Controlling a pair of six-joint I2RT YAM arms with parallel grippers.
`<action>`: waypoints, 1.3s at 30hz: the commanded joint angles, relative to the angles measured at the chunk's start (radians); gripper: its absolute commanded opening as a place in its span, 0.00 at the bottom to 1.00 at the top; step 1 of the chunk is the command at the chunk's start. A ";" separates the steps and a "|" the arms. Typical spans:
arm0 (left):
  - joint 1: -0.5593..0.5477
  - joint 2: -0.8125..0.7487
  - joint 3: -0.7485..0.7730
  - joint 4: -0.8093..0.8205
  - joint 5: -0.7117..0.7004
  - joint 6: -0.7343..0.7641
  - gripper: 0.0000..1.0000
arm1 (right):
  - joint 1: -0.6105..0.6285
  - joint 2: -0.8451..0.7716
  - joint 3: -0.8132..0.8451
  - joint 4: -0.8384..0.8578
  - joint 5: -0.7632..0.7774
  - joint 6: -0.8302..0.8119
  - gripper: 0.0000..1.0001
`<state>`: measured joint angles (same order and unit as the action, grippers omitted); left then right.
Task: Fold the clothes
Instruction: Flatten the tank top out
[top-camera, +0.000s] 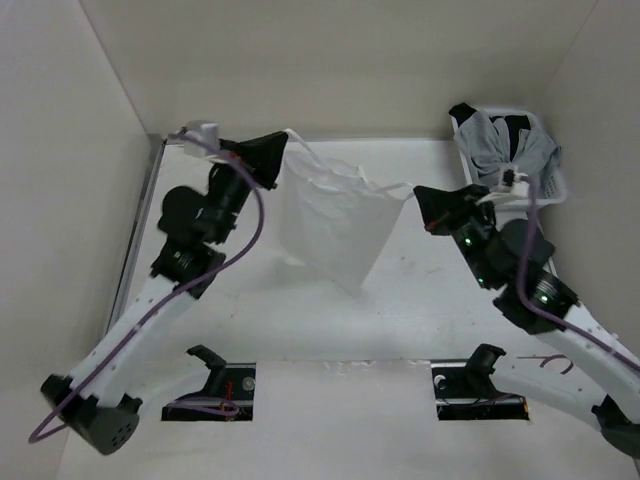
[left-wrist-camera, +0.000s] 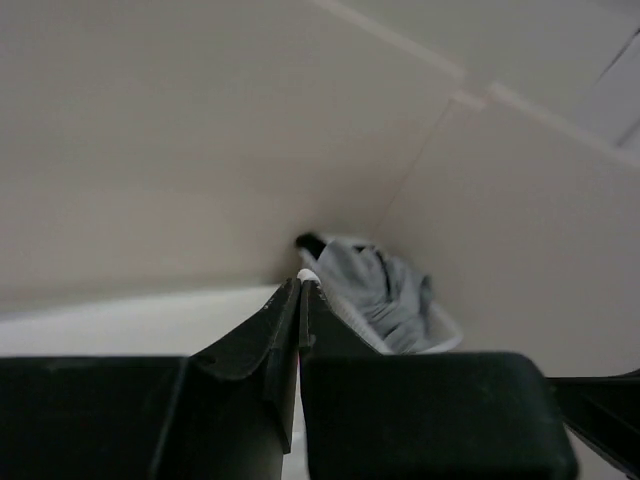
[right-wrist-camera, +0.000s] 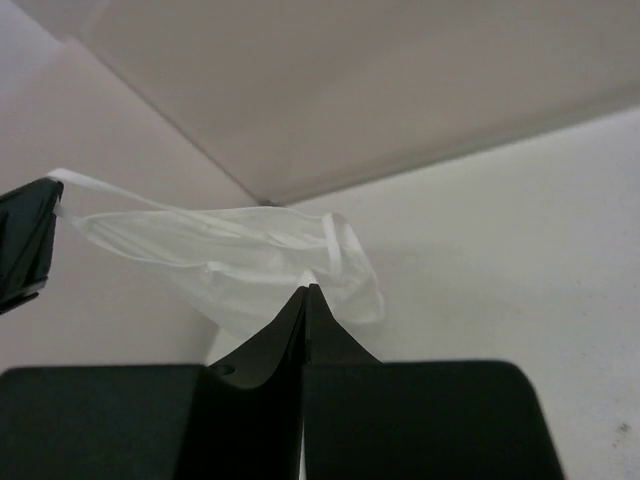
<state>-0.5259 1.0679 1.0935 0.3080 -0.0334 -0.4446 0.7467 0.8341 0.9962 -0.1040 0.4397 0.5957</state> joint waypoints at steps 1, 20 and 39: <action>-0.068 -0.159 0.015 -0.033 -0.140 0.050 0.00 | 0.178 -0.096 0.122 -0.126 0.268 -0.150 0.00; -0.020 -0.182 -0.202 -0.053 -0.280 -0.003 0.04 | 0.456 0.112 0.190 0.241 0.564 -0.645 0.00; 0.332 0.726 0.266 -0.072 -0.083 -0.154 0.36 | -0.387 1.082 0.734 -0.025 -0.223 -0.017 0.27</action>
<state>-0.1814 1.9453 1.3861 0.1722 -0.1120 -0.6025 0.3592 2.0148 1.6764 -0.1768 0.2546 0.5240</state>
